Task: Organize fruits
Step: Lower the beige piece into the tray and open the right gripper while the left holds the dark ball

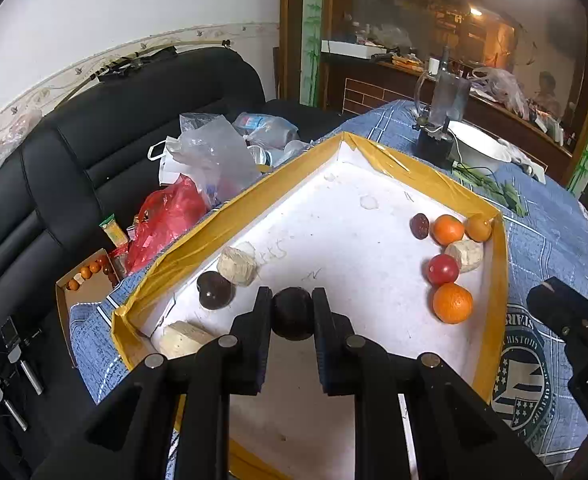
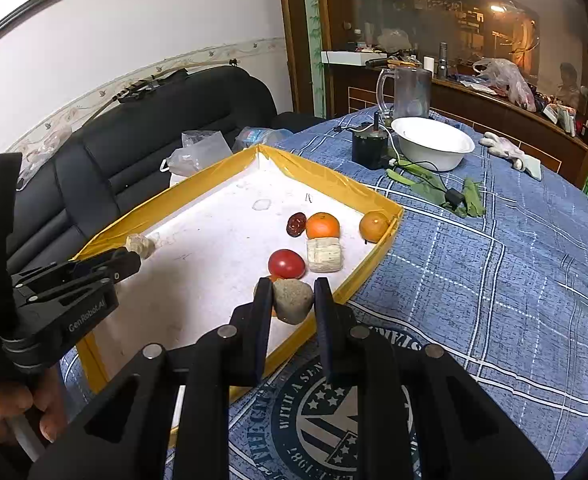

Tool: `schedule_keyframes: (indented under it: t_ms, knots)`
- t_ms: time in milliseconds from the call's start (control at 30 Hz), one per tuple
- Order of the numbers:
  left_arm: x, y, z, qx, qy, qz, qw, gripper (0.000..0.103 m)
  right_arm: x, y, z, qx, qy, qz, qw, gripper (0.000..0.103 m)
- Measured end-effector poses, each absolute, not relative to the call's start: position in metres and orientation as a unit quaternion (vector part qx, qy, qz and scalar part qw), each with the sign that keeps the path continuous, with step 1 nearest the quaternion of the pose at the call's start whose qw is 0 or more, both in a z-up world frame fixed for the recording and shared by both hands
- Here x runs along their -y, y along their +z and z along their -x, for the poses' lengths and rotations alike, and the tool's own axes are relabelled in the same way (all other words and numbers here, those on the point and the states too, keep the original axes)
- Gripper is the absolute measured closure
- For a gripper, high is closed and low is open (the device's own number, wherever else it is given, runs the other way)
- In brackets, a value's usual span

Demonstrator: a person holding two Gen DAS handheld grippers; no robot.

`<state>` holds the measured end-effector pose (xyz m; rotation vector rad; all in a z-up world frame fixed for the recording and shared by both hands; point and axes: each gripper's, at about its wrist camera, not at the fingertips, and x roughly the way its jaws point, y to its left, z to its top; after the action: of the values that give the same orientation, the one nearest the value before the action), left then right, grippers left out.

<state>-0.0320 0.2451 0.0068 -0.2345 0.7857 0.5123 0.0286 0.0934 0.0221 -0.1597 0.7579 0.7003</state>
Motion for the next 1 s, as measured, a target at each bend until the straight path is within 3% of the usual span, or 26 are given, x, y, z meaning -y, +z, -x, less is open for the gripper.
schedule_keyframes:
  t_ms: [1000]
  knots:
    - [-0.265,-0.005,0.023,-0.393,0.294,0.119,0.863,0.085,-0.142,0.003,-0.054,-0.380,0.355,0.095,0.849,0.080]
